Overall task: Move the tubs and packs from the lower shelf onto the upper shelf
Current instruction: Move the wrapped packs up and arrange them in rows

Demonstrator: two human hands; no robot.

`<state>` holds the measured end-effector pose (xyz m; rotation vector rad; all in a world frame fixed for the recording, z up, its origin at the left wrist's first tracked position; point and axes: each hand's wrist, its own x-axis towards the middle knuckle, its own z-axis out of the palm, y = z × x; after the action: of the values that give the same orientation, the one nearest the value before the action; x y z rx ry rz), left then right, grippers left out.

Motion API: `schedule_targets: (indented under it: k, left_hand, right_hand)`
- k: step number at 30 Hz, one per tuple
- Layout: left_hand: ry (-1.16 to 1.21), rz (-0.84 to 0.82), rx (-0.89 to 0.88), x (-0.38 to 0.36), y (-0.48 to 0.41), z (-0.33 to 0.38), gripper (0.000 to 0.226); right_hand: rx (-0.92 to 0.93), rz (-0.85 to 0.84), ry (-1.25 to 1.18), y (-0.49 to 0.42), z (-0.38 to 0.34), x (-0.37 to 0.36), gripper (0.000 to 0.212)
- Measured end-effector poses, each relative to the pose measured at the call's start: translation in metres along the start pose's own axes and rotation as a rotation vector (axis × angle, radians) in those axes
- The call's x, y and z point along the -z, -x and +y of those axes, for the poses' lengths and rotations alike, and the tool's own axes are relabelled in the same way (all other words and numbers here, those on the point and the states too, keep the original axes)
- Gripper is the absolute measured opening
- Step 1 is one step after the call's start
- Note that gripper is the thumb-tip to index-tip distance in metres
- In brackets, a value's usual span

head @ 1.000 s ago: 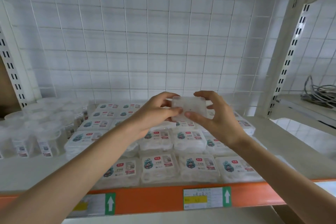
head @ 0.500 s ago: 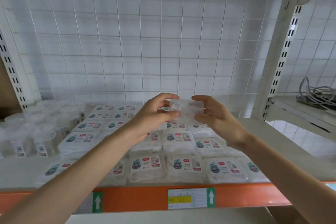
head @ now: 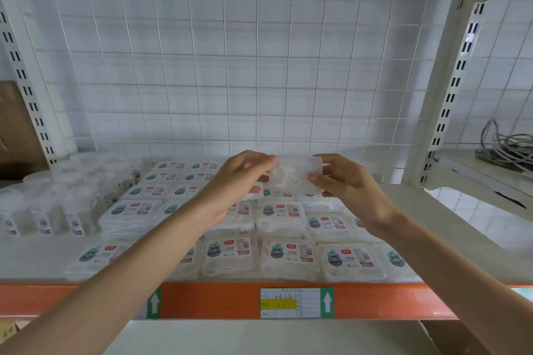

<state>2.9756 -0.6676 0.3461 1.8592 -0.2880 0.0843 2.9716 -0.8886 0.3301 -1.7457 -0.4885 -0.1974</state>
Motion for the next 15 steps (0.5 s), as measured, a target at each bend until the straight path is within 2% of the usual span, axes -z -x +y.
schedule_targets:
  k: [4, 7, 9, 11, 15]
  left_hand:
    - [0.004, 0.066, 0.124, 0.006, 0.002, 0.008, 0.043]
    - [-0.015, -0.021, 0.252, 0.005, 0.006, 0.014, 0.047]
    - [-0.004, -0.081, 0.293, 0.002, 0.008, 0.015, 0.041]
    - [0.056, -0.103, 0.282, -0.001, 0.008, 0.012, 0.03]
    - [0.271, -0.079, 0.198, -0.005, 0.005, 0.006, 0.026]
  right_hand:
    - [0.053, -0.015, -0.064, 0.004, 0.001, 0.0, 0.032]
    - [0.086, -0.015, -0.074, 0.006, 0.004, 0.0, 0.033]
    - [0.085, -0.019, -0.093, 0.007, 0.005, -0.001, 0.034]
    - [0.101, -0.002, -0.062, 0.008, 0.008, -0.001, 0.036]
    - [0.089, -0.029, -0.077, 0.012, 0.009, 0.001, 0.039]
